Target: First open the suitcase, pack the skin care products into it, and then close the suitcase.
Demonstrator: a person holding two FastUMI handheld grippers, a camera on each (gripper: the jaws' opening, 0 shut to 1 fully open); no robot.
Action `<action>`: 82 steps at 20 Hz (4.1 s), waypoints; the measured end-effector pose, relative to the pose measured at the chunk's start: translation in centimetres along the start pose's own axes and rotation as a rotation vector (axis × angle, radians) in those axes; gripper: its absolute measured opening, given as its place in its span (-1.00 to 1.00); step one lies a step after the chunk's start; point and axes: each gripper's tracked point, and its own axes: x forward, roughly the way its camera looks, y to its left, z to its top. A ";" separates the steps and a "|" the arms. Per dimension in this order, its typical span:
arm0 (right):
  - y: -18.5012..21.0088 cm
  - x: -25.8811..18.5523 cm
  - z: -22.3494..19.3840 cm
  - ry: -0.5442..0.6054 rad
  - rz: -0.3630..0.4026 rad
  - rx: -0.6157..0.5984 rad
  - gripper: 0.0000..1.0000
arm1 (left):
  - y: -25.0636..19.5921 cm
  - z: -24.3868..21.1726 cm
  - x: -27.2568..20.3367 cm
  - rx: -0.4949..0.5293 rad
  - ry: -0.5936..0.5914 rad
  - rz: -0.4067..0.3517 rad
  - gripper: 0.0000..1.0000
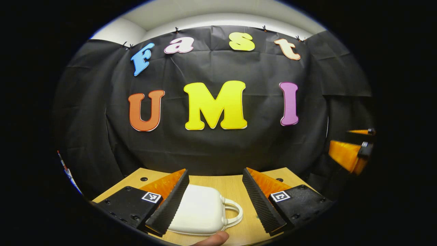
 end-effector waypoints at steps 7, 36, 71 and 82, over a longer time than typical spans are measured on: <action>-6.4 -1.3 -4.8 0.085 -0.129 0.006 0.60 | -2.8 -7.4 2.5 0.250 0.046 -0.052 1.00; -15.8 -3.3 -10.6 0.164 -0.188 0.073 0.60 | -3.5 -21.7 7.7 1.385 0.318 0.046 -0.75; 4.8 0.1 -6.4 0.158 -0.060 0.003 0.60 | 29.0 -7.0 6.0 0.592 0.382 0.231 -0.93; 8.0 0.4 -8.7 0.243 -0.100 -0.026 0.60 | 39.9 -17.0 6.9 0.525 0.566 0.247 -0.92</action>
